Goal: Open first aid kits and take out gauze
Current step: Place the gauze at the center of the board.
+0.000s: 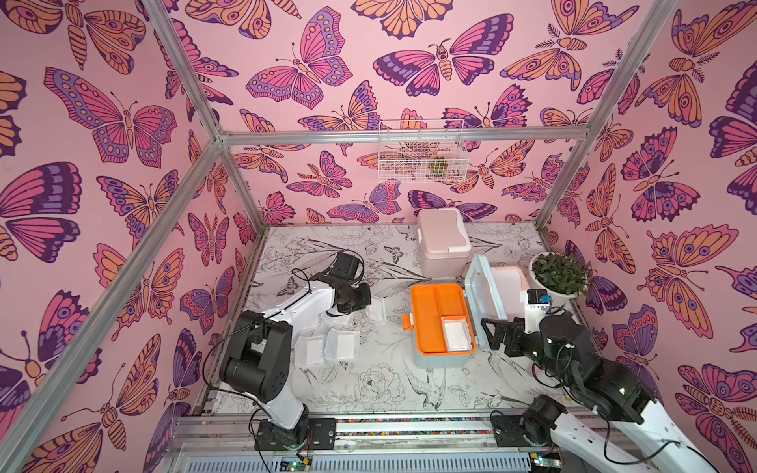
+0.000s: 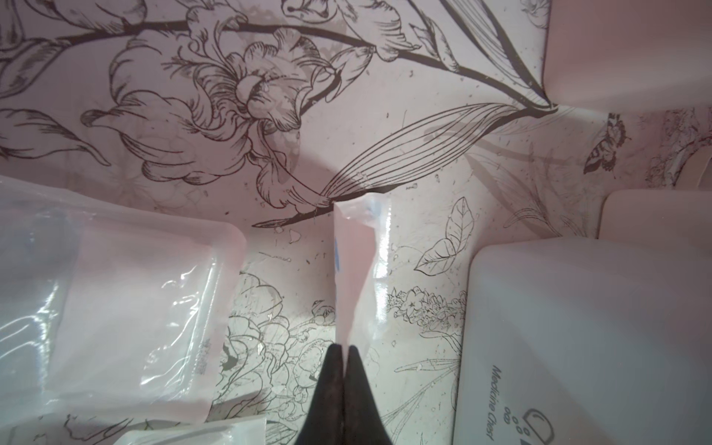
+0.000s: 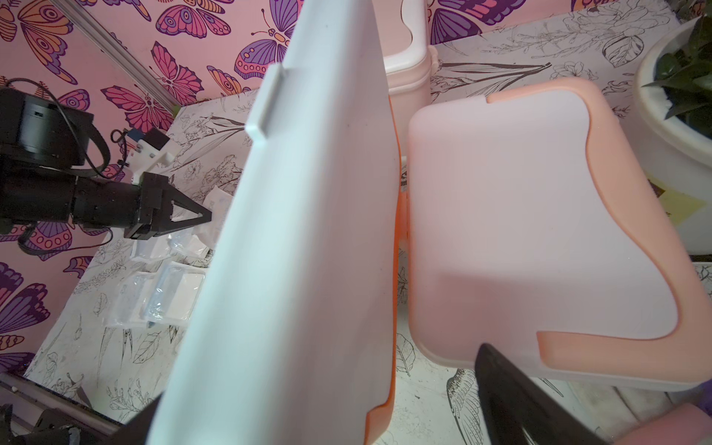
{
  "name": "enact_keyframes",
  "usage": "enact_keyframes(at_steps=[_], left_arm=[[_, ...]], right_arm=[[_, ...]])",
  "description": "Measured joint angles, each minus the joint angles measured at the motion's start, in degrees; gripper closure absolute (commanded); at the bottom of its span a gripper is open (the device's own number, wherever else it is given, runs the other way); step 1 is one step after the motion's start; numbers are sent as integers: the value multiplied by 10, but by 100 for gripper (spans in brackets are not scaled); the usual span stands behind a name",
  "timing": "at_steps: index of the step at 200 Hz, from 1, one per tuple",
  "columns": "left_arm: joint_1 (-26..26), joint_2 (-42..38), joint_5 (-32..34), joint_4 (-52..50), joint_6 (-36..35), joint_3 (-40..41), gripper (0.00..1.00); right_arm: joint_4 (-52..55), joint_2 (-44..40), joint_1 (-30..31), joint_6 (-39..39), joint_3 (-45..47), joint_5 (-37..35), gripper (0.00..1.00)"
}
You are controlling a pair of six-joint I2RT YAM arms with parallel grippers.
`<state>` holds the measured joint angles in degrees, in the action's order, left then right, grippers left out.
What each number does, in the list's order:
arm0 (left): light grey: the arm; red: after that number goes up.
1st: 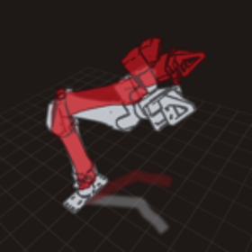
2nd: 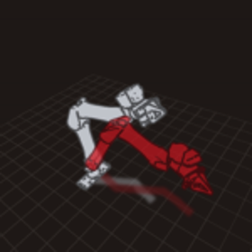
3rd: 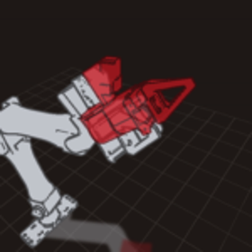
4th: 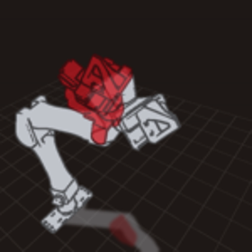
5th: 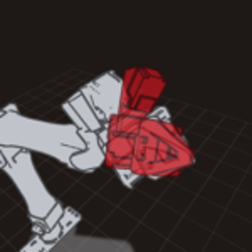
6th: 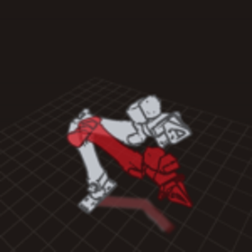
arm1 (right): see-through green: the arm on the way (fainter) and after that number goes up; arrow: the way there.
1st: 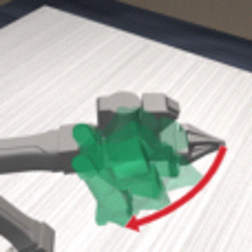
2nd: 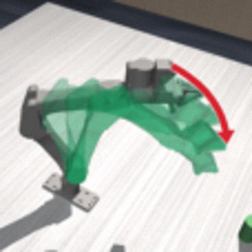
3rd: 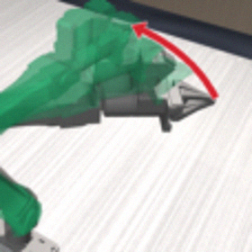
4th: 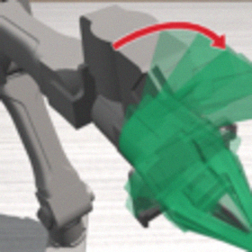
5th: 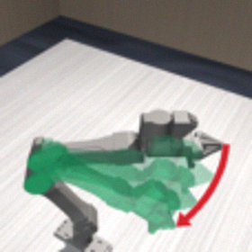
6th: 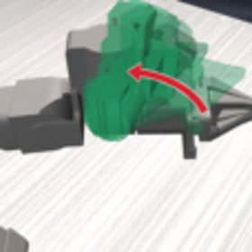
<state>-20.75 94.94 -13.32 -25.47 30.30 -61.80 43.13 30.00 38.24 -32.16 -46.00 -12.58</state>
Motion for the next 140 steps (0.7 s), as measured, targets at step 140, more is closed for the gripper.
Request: enact_keyframes(at_steps=[140], left_arm=[[6, 36, 14, 2, -24, 0, 93]], right_arm=[[-3, 14, 0, 0, 2, 3, 1]])
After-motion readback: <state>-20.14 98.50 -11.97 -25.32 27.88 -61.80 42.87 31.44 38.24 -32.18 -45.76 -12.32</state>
